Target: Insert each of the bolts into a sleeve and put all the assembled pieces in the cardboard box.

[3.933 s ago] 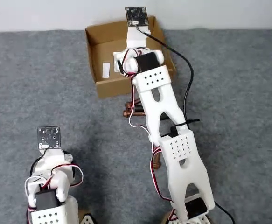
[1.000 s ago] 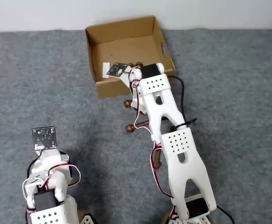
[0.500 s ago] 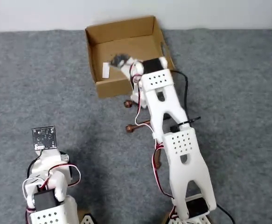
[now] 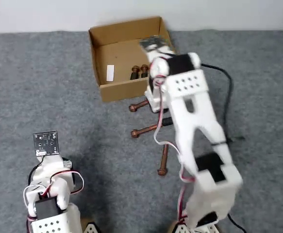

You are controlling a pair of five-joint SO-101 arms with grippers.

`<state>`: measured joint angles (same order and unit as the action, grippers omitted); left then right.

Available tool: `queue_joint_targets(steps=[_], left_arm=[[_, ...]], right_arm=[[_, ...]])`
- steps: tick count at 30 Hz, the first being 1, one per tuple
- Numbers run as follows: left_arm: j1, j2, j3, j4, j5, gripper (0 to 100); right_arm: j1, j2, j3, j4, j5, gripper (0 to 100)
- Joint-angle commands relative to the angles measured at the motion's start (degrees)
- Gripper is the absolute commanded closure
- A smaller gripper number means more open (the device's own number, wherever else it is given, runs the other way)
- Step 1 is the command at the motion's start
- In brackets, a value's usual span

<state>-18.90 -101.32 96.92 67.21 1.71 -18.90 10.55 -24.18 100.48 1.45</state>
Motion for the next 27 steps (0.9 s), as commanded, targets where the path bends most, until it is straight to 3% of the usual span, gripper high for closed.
queue_joint_targets(steps=[1,6,11,20,27], left_arm=[[-0.18,0.00,-0.31,-0.35,0.62,100],[0.00,0.00,-0.31,-0.26,0.62,100],[0.09,-0.09,-0.31,-0.18,0.62,99],[-0.18,-0.26,-0.75,-0.53,0.35,99],[1.93,0.09,-6.73,-0.18,0.26,99]], right_arm=[[2.77,-13.05,8.88,2.42,-9.05,98.9],[5.05,-27.03,25.49,2.15,-18.99,98.9],[10.33,-42.86,42.29,-5.14,-26.99,98.9],[17.54,-73.71,70.59,-19.21,-24.97,98.9],[20.88,-93.49,83.34,-20.53,-18.64,98.9]])
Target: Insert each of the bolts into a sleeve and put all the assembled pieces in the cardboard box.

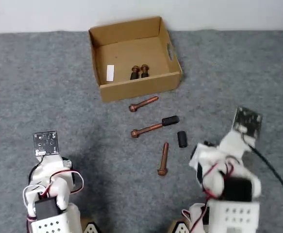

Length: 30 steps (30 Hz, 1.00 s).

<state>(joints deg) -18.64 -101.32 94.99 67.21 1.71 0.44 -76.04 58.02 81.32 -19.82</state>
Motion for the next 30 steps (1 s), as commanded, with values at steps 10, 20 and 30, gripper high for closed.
queue_joint_targets(steps=[10,20,30], left_arm=[[16.00,0.79,-17.89,7.38,0.18,99],[23.03,34.99,-36.70,8.26,5.27,99],[43.34,74.64,-64.66,14.86,20.66,99]], right_arm=[[7.96,-20.79,4.13,3.91,3.52,98.9],[18.86,-24.75,4.57,3.91,3.52,98.9],[19.12,-27.91,6.33,2.95,3.52,98.9]])
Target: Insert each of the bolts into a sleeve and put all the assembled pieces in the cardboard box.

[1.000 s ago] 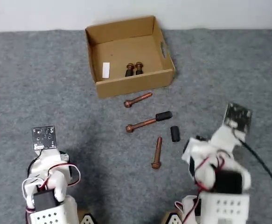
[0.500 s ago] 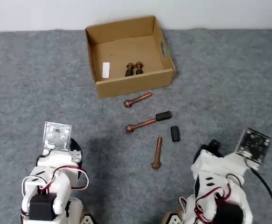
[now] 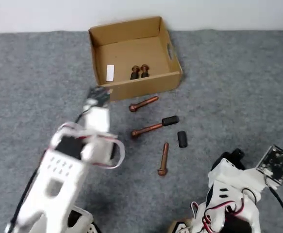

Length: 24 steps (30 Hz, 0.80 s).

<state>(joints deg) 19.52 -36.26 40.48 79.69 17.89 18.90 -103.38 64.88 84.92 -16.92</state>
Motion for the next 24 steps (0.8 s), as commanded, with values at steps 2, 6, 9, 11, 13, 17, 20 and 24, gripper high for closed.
queue_joint_targets(steps=[2,6,9,11,13,17,20,24], left_arm=[[8.26,15.91,-16.22,4.31,6.33,99],[12.57,28.31,-25.98,8.35,7.03,92],[13.63,37.19,-30.99,11.25,10.55,83],[14.33,42.73,-34.07,12.92,11.25,80],[15.30,47.65,-36.88,13.98,11.25,80],[18.11,54.51,-42.59,14.24,11.25,80],[19.78,57.32,-46.81,13.89,11.25,80],[20.40,60.31,-51.38,13.89,11.25,80]], right_arm=[[0.66,-0.57,-0.53,-0.66,0.62,98.9],[0.66,-0.57,-0.53,-0.75,0.62,98.9],[0.66,-0.57,-0.53,-0.75,0.62,98.9],[0.66,-0.57,-0.53,-0.75,0.62,98.9],[0.66,-0.57,-0.53,-0.75,0.62,98.9],[0.66,-0.57,-0.53,-0.75,0.62,98.9],[0.66,-0.57,-0.53,-0.75,0.62,98.9],[0.66,-0.57,-0.53,-0.75,0.62,98.9]])
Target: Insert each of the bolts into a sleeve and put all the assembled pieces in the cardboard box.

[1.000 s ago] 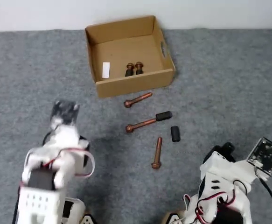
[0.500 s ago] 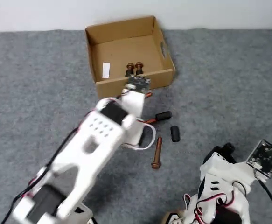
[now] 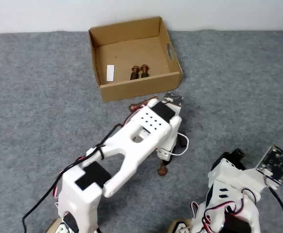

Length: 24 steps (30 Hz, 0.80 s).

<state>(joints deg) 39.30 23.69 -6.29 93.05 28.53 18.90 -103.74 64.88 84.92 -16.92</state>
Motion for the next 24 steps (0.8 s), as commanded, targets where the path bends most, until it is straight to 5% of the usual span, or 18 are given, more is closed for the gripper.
queue_joint_targets(steps=[1,10,17,24], left_arm=[[0.62,0.88,-5.32,0.53,0.62,81],[0.70,7.38,-6.29,-3.16,0.62,86],[0.62,12.92,-6.46,-3.16,0.62,99],[0.53,9.85,-11.65,1.85,1.58,99]], right_arm=[[0.66,-0.22,-0.53,-0.75,0.62,98.9],[0.66,-0.22,-0.26,-0.75,0.62,98.9],[0.66,-0.22,0.00,-0.84,0.62,98.9],[0.66,-0.22,0.00,-0.84,0.62,98.9]])
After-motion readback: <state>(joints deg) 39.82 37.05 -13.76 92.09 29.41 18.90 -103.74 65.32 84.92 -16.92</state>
